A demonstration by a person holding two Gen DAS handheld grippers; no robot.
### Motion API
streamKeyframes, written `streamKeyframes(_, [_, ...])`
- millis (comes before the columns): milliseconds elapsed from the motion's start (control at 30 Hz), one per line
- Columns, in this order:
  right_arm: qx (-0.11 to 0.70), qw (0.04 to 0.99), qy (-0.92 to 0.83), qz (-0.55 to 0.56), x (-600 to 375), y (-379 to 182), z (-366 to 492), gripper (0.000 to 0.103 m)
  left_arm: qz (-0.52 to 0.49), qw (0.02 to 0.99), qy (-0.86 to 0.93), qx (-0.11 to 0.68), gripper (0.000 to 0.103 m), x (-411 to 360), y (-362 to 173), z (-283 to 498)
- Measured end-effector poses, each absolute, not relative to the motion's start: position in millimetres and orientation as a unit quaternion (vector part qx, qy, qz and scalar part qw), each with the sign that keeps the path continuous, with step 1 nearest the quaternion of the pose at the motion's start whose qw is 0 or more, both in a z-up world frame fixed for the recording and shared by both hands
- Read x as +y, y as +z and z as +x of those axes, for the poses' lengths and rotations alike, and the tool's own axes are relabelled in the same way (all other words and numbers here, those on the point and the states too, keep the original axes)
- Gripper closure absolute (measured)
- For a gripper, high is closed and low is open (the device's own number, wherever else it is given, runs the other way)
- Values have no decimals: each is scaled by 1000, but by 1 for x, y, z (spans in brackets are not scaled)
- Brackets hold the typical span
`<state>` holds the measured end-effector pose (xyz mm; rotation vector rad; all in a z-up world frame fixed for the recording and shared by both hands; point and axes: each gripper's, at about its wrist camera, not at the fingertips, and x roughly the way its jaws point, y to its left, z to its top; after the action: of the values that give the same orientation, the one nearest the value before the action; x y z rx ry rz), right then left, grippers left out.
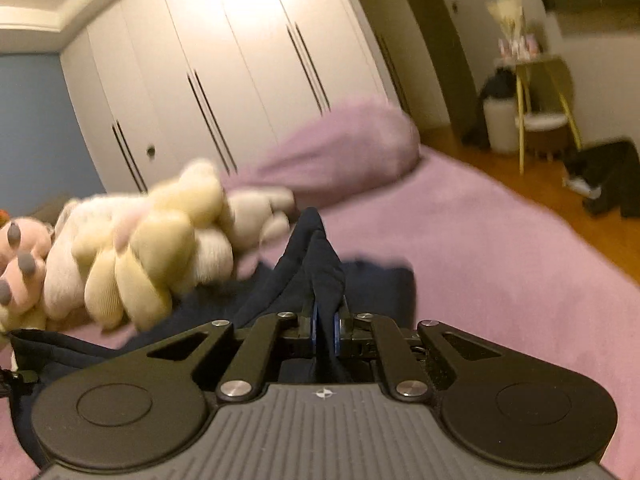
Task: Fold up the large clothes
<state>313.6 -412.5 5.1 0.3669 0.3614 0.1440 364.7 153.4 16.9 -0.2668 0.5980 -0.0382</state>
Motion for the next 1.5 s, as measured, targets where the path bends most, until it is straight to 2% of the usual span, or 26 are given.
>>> streamKeyframes(100, [190,967,45,163,-401,2,347,96,-119,938,10,325,80,142,-17,398])
streamKeyframes(167, [221,962,30,156,-394,-13,373,96,-103,931,31,348,73,137,-44,411])
streamKeyframes(233, [253,957,17,143,-387,-31,395,96,-101,929,39,354,57,137,-60,412])
streamKeyframes(267, [270,954,9,133,-384,-41,404,95,-107,930,39,349,52,139,-65,410])
streamKeyframes(300, [279,952,3,124,-380,-49,410,95,-116,932,34,343,38,143,-68,408])
streamKeyframes(333, [285,951,-2,119,-379,-55,414,94,-124,931,29,343,30,147,-69,408])
streamKeyframes(433, [294,947,-2,130,-381,-67,418,83,-160,921,12,355,32,155,-76,412])
streamKeyframes(467, [291,947,2,135,-383,-70,418,80,-168,919,11,357,37,157,-78,412])
streamKeyframes(500, [289,947,3,137,-383,-72,418,80,-173,919,7,355,52,156,-77,411])
streamKeyframes(567, [294,947,-3,129,-380,-78,417,78,-166,922,12,350,63,151,-73,412])
streamKeyframes(600, [290,950,-11,119,-376,-81,416,80,-148,927,17,345,73,146,-68,410])
streamKeyframes(633, [284,953,-17,107,-372,-83,414,84,-136,930,18,341,77,143,-61,410])
streamKeyframes(667, [277,956,-21,93,-366,-83,411,92,-133,932,17,336,78,141,-53,409])
streamKeyframes(767, [261,963,-25,66,-359,-69,402,96,-141,938,8,315,82,144,-24,416])
streamKeyframes(833, [232,970,-24,76,-363,-48,402,96,-111,953,15,283,83,137,-5,431])
streamKeyframes(967, [188,979,-38,63,-351,-9,438,96,-76,969,58,229,82,115,18,484])
streamKeyframes(1100, [170,981,-79,52,-333,6,499,96,-38,969,111,218,77,89,-9,534])
streamKeyframes(1200, [179,977,-106,47,-322,-11,538,95,-12,962,140,232,67,77,-55,560])
streamKeyframes(1233, [186,975,-114,40,-318,-23,550,95,-6,961,146,236,60,79,-67,564])
streamKeyframes(1333, [215,968,-132,10,-309,-65,572,94,-34,952,147,267,47,91,-104,575])
streamKeyframes(1400, [231,963,-136,18,-311,-84,580,94,-53,949,149,271,35,99,-113,575])
streamKeyframes(1500, [261,955,-130,49,-319,-107,592,89,-79,946,141,280,29,109,-116,578])
